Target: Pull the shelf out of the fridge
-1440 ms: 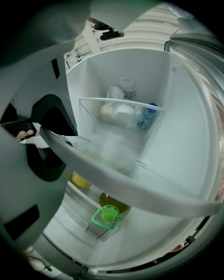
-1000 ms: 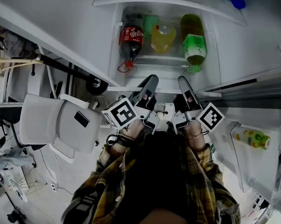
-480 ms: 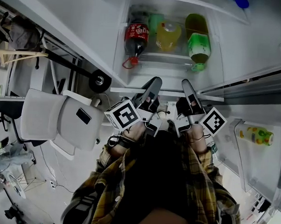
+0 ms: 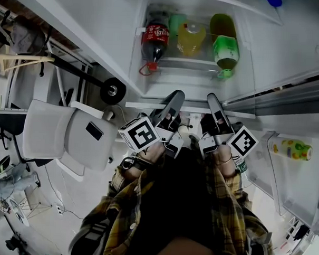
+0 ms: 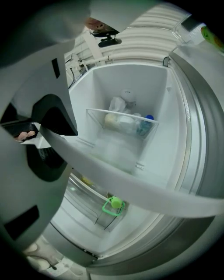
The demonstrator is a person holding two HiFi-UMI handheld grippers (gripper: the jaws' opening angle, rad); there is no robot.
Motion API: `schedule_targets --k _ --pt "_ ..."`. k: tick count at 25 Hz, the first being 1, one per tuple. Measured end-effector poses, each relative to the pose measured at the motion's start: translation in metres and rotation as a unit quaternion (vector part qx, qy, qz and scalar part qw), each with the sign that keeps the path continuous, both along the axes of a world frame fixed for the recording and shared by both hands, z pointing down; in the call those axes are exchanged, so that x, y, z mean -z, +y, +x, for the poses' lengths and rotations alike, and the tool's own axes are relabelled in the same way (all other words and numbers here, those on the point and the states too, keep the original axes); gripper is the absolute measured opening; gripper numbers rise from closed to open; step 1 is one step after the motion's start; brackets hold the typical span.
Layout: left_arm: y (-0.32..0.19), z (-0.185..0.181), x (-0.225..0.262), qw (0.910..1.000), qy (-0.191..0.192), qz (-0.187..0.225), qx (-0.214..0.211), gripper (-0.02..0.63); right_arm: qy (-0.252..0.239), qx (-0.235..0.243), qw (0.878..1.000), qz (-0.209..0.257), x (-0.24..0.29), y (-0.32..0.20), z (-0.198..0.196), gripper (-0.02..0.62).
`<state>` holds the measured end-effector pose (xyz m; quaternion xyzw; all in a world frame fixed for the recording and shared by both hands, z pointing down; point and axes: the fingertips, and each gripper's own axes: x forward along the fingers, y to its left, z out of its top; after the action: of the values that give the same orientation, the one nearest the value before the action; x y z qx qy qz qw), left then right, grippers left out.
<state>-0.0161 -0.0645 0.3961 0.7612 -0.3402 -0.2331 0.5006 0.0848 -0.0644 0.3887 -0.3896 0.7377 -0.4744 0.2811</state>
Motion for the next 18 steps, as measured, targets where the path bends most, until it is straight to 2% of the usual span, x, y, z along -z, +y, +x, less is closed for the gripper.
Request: schedule_targets --k 18 --pt "0.021 -0.003 0.006 0.9999 -0.007 0.013 -0.004 0.064 -0.002 0.004 1.000 0.008 0.008 0.020 -0.002 0.063"
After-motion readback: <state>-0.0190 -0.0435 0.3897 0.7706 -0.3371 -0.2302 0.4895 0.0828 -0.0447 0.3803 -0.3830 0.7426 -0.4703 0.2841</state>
